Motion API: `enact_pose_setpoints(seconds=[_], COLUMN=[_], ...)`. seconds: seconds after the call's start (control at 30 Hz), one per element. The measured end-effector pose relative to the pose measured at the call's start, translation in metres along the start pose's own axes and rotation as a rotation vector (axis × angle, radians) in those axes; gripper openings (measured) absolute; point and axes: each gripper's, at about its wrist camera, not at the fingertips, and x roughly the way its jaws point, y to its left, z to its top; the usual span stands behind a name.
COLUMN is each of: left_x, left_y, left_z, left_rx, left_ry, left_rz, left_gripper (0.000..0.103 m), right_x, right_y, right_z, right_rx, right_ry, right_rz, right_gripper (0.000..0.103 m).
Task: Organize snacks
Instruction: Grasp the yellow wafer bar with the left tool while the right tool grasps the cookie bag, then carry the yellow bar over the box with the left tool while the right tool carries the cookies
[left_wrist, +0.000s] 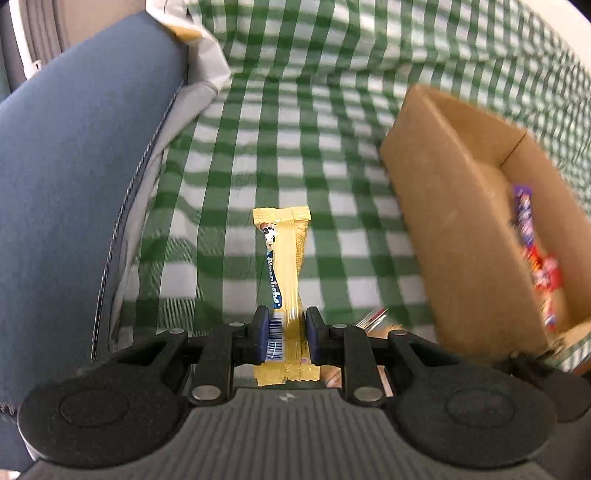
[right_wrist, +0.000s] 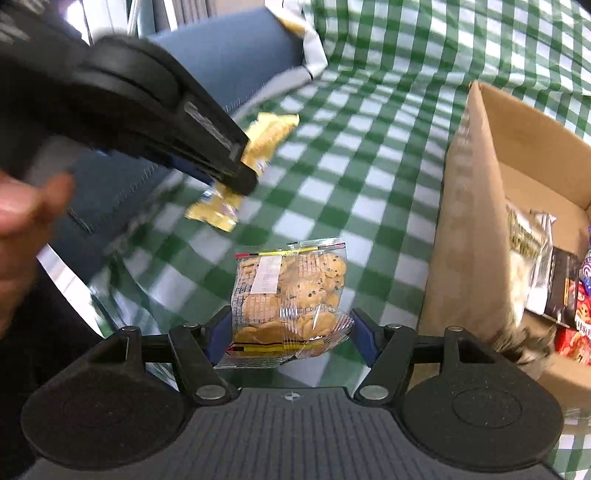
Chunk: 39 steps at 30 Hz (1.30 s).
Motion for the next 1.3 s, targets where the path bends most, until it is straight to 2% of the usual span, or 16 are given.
enact_pose_setpoints(seconds=[0.07, 0.27, 0.5, 0.6, 0.73, 1.07, 1.3], left_x=[0.010, 0.029, 0.036, 0.037, 0.038, 0.043, 0.050], left_y=[-0.001, 0.012, 0.017, 0.016, 0.019, 0.014, 0.010], left_z=[-0.004, -0.009, -0.007, -0.007, -0.006, -0.008, -0.009], left_rx=[-0.002, -0.099, -0.132, -0.141, -0.164, -0.142, -0.129], left_ry=[0.046, 0.137, 0.151, 0.153, 0.151, 0.159, 0.170], left_rz=[0.021, 0.026, 0.032, 0.034, 0.028, 0.046, 0.057], left_gripper=[0.023, 0.023, 0.028, 0.036, 0.036, 0.036, 0.035], right_x=[0.007, 0.011, 0.024, 0.029, 0.031, 0.029, 0.020], right_y=[-0.004, -0.005, -0.010, -0.008, -0.006, -0.006, -0.008], right_z=[-0.006, -0.011, -0.012, -0.013, -0.013, -0.015, -0.013], right_rx=[-0.007, -0.003, 0.013, 0.002, -0.009, -0.021, -0.021], right_ry=[0.022, 0.047, 0.074, 0.084, 0.089, 0.079, 0.043], right_rz=[-0.023, 0.003, 0.041, 0.035, 0.024, 0.028, 0.021], right_gripper=[0.069, 0.071, 0.073, 0.074, 0.073, 0.071, 0.069])
